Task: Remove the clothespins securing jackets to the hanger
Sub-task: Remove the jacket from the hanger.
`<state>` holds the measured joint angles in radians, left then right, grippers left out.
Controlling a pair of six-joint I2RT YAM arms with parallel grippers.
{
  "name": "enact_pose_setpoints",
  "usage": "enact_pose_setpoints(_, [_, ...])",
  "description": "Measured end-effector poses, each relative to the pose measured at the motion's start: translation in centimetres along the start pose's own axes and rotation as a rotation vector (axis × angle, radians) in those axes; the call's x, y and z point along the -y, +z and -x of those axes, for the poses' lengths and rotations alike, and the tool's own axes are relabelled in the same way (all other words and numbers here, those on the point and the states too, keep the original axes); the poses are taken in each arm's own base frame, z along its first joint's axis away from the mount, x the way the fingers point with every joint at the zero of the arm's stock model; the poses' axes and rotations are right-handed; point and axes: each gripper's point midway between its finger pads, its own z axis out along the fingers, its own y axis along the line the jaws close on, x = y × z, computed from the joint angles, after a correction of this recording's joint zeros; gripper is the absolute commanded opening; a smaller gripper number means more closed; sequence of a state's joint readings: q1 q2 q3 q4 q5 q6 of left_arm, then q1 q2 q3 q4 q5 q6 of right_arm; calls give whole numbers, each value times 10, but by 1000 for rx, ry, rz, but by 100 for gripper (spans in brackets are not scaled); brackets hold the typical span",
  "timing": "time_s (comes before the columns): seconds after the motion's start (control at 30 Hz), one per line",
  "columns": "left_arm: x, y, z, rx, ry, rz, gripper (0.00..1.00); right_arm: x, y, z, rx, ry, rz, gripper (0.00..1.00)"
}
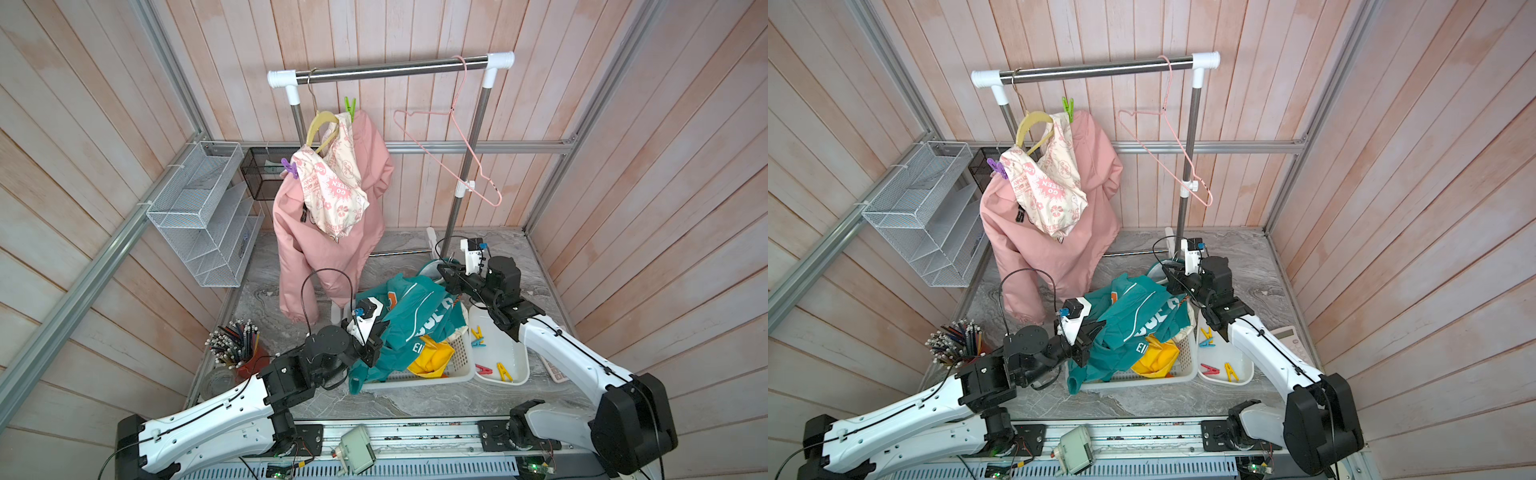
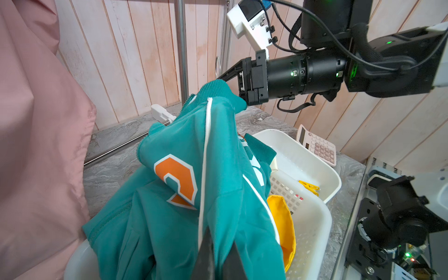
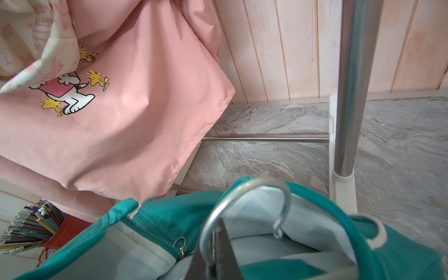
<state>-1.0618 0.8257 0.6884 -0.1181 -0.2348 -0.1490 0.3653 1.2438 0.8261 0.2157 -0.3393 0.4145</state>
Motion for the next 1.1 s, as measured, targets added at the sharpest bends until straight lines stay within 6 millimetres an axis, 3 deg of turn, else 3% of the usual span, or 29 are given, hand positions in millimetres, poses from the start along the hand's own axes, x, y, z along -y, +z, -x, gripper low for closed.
enact_pose_setpoints(0.27, [2,2,-11,8,-46,-19,0,4,-1,1,-8,23,15,0])
enact_pose_setpoints(0.53, [1,-2,-14,-9,-11,-15,54,10,0,8,27,10,-22,0])
enact_pose_setpoints(0.6, [1,2,-10,-22,16,-9,57,10,2,7,27,6,-27,0])
enact_pose_setpoints(0.7, [2,7,2,-14,43,5,70,9,3,6,28,0,-30,0])
enact_pose_setpoints(0.93, [1,12,24,9,91,20,72,5,4,8,34,-23,-29,0])
enact_pose_setpoints(1.1, [-4,30,30,-33,99,28,70,2,5,7,33,-38,-27,0])
